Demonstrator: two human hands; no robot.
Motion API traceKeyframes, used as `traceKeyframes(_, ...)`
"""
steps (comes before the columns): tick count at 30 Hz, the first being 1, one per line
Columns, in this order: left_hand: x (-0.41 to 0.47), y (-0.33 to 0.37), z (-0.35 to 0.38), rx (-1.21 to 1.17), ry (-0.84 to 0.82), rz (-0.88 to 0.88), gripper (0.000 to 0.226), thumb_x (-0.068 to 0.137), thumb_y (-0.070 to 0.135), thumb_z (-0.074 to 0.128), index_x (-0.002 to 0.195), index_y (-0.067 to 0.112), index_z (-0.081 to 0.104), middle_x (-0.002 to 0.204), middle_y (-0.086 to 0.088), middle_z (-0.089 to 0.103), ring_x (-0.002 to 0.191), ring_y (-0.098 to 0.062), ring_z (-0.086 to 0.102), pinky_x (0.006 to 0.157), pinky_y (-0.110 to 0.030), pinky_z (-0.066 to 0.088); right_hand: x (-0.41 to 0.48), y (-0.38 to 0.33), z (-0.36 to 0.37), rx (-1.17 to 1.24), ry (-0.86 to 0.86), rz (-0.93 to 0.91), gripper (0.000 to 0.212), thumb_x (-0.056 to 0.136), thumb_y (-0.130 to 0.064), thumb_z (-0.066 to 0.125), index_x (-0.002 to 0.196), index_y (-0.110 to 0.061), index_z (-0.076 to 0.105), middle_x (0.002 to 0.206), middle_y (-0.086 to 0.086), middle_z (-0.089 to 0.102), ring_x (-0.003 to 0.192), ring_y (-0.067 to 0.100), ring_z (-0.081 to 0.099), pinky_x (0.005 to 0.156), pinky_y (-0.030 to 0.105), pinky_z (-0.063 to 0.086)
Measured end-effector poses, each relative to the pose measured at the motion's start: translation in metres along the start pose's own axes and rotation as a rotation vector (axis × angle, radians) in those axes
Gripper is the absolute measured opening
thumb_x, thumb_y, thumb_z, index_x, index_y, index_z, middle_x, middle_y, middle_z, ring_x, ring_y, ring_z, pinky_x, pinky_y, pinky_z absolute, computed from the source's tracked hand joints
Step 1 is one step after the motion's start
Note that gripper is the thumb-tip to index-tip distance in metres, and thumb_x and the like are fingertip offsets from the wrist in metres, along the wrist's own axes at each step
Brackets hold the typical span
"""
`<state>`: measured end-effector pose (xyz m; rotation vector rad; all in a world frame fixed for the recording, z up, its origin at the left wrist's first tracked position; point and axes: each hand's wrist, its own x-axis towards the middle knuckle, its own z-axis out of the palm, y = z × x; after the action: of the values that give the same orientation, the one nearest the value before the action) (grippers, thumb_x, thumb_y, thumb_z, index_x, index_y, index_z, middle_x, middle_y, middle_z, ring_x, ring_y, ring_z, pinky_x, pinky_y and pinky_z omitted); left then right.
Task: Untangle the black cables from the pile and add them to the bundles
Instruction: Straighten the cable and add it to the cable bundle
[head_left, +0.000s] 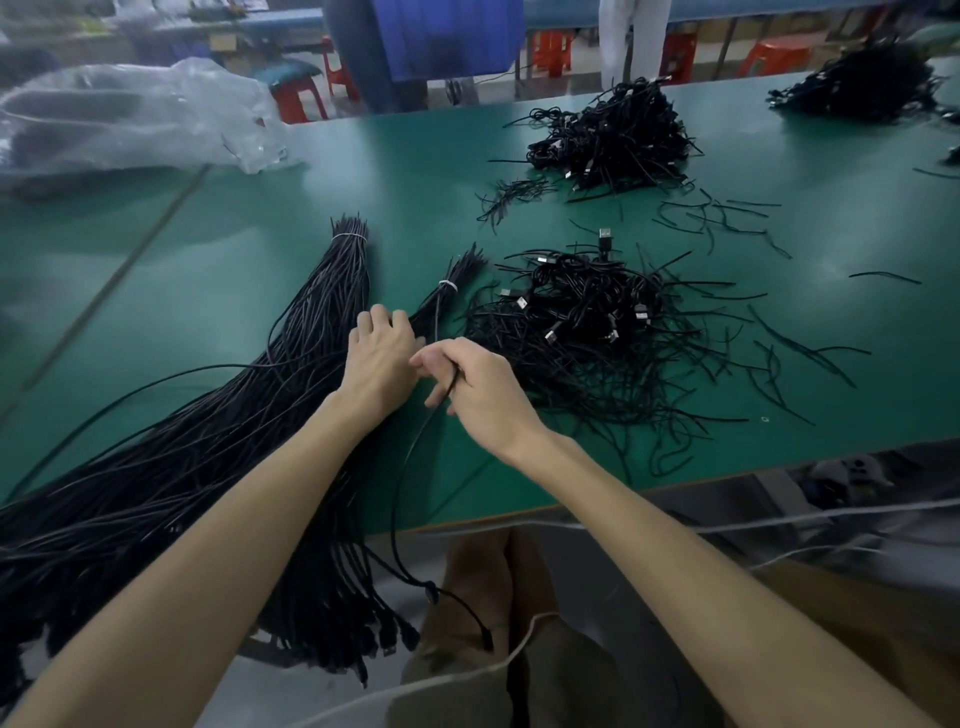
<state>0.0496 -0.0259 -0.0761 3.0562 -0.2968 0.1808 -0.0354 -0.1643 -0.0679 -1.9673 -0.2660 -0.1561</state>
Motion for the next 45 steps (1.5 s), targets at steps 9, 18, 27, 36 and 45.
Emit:
traceKeyframes(9, 0.026, -0.025, 0.017, 0.041, 0.161, -0.089, 0.014, 0.098, 0.003, 0.052, 0.111, 0.000, 0.048, 0.120, -0.026, 0.046, 0.108, -0.041, 0.044, 0.089, -0.044, 0.039, -0.007, 0.001, 0.005, 0.102, -0.008, -0.037, 0.034, 0.111, -0.030, 0.043, 0.105, -0.012, 0.072, 0.103, 0.002, 0.068, 0.068, 0.016, 0.071, 0.066, 0.012, 0.042)
traceKeyframes(18, 0.024, -0.022, 0.017, -0.157, 0.251, -0.140, 0.037, 0.106, 0.029, 0.051, 0.128, -0.001, 0.050, 0.132, -0.022, 0.043, 0.121, -0.039, 0.038, 0.103, -0.047, 0.031, -0.013, 0.000, -0.010, 0.202, 0.100, 0.111, 0.035, 0.111, -0.034, 0.041, 0.114, -0.010, 0.067, 0.105, 0.005, 0.065, 0.070, 0.016, 0.072, 0.060, 0.023, 0.050)
traceKeyframes(27, -0.053, 0.017, -0.033, -0.898, 0.001, 0.145, 0.056, 0.110, 0.043, 0.034, 0.080, 0.011, 0.070, 0.079, -0.004, 0.073, 0.075, -0.027, 0.069, 0.077, -0.046, 0.056, -0.009, -0.007, -0.023, 0.427, 0.298, 0.276, 0.042, 0.112, -0.037, 0.037, 0.105, -0.011, 0.069, 0.098, 0.013, 0.069, 0.065, 0.018, 0.068, 0.056, 0.028, 0.051)
traceKeyframes(36, -0.112, 0.016, -0.059, -1.492, -0.684, 0.410, 0.034, 0.111, 0.031, 0.044, 0.084, 0.013, 0.056, 0.059, -0.003, 0.046, 0.042, -0.019, 0.052, 0.054, -0.030, 0.049, -0.011, -0.003, -0.048, 0.471, 0.451, 0.333, 0.040, 0.113, -0.030, 0.034, 0.103, -0.009, 0.067, 0.089, 0.007, 0.065, 0.053, 0.013, 0.064, 0.047, 0.020, 0.045)
traceKeyframes(45, -0.057, 0.039, -0.089, -2.409, -0.258, -0.163, 0.033, 0.113, 0.025, 0.037, 0.084, 0.018, 0.053, 0.060, 0.011, 0.043, 0.045, -0.003, 0.041, 0.052, -0.017, 0.047, -0.045, -0.004, -0.022, 0.239, 0.097, 0.268, 0.075, 0.107, -0.031, 0.050, 0.164, -0.025, 0.001, 0.114, -0.007, 0.069, 0.080, 0.015, 0.076, 0.079, 0.048, 0.062)
